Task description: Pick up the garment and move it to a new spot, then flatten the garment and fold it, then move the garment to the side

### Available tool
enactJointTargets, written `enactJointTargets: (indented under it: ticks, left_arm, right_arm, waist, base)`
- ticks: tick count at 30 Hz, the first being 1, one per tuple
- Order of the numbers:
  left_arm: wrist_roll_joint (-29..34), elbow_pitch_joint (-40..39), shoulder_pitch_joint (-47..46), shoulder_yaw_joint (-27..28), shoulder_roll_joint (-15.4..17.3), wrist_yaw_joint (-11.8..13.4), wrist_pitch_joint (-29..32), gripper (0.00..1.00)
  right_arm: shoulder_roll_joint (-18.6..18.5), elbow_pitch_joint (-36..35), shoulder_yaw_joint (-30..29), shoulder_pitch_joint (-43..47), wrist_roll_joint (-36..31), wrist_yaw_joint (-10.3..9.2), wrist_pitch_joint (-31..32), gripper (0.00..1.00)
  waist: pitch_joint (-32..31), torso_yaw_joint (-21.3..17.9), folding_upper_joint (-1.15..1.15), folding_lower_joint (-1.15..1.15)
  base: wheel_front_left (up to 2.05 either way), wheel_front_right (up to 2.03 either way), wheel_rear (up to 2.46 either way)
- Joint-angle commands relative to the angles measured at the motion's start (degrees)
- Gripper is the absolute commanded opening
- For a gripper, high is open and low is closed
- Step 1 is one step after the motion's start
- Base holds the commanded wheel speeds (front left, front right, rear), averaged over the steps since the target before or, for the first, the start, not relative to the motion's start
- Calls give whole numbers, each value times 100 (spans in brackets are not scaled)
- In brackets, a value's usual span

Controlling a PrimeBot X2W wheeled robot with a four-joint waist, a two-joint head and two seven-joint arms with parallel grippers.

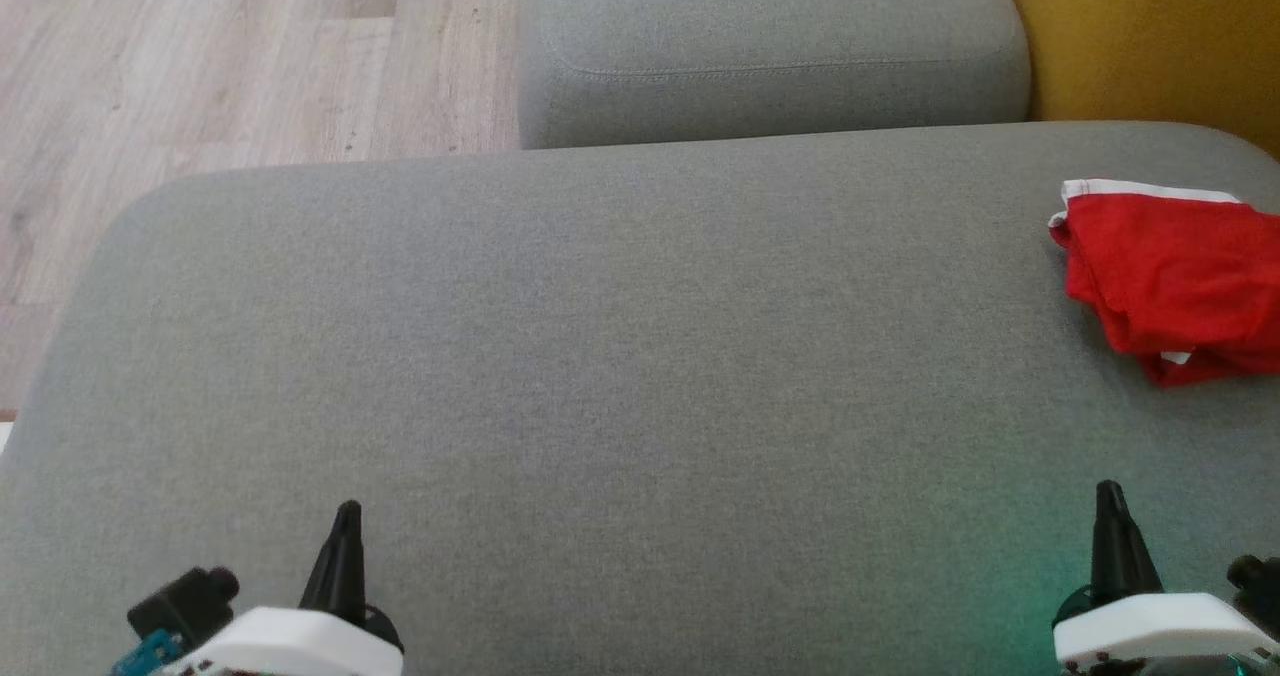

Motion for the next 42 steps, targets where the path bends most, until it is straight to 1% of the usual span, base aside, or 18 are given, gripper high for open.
enactJointTargets:
  ticks: [1, 21, 22, 42]
  left_arm:
    - [-186, -158, -372, 177, 48, -46, 37, 0]
    - [-1588, -115, -629, 437, 53, -177, 376, 0]
    - [-1588, -115, -629, 437, 53, -177, 376, 0]
    - [-2915, -71, -875, 695, 51, -302, 707, 0]
  right_arm:
    - [-31, -202, 16, -306, 216, -2, 48, 0]
    - [-40, -293, 14, -522, 1753, -2, 394, 0]
    - [-40, -293, 14, -522, 1753, -2, 394, 0]
    - [-49, -380, 13, -729, 3216, -3, 724, 0]
  waist:
    - [6, -4, 0, 0]
    - [88, -55, 0, 0]
    - [88, -55, 0, 0]
    - [166, -104, 0, 0]
  base:
    - [0, 0, 0]
    - [0, 0, 0]
    - [0, 0, 0]
    - [0, 0, 0]
